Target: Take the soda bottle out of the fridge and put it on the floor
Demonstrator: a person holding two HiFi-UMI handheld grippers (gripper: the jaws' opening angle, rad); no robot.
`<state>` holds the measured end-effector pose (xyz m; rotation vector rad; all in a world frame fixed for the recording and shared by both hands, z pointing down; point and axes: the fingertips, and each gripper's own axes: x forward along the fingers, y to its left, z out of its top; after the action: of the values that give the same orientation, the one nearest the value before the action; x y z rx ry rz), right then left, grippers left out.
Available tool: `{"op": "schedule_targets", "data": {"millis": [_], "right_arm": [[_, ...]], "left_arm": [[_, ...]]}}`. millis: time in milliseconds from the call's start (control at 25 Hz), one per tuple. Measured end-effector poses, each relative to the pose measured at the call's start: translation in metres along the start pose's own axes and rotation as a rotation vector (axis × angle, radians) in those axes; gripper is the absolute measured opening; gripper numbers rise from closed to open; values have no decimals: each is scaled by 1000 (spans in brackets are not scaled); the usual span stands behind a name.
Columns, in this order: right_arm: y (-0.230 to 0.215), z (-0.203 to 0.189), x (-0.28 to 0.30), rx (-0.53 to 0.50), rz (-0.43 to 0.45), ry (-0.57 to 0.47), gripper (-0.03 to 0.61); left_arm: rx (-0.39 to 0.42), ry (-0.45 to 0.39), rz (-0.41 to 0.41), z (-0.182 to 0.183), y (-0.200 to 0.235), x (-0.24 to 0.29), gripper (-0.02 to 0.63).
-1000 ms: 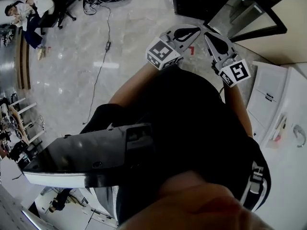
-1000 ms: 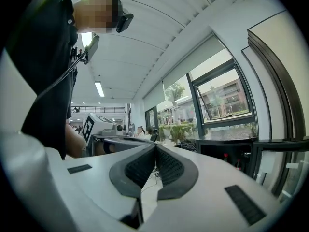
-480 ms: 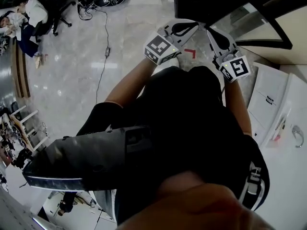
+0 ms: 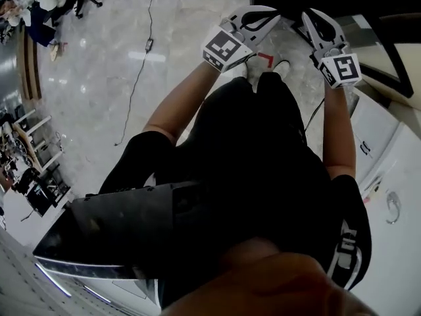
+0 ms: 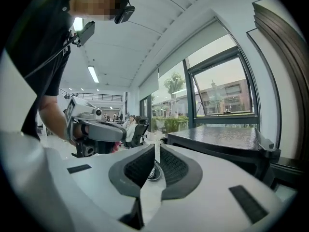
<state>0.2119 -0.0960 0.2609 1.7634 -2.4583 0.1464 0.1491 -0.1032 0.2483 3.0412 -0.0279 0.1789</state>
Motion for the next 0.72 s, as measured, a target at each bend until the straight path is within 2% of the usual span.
{"op": "schedule_targets", "data": {"millis": [160,280,400,560,720], "right_arm": [[-59,-30,25,23,-9,3,22],[-89,-63,50,60,-28,23,90],[-116,-100,79,100,-62,32,145],[-146,-148,113,113,-145,47,255],[-167,-177,137,98,-214,58,279]], "left_arm": [[21,-1,99,-19,23,36,-5],[25,-7,180,-37,43,56,-5],[-5,-17,243,-64,71,73,-5],[-35,-12,281,-110,104,94,-5],[-32,-2,287,-149,129,109,-5]]}}
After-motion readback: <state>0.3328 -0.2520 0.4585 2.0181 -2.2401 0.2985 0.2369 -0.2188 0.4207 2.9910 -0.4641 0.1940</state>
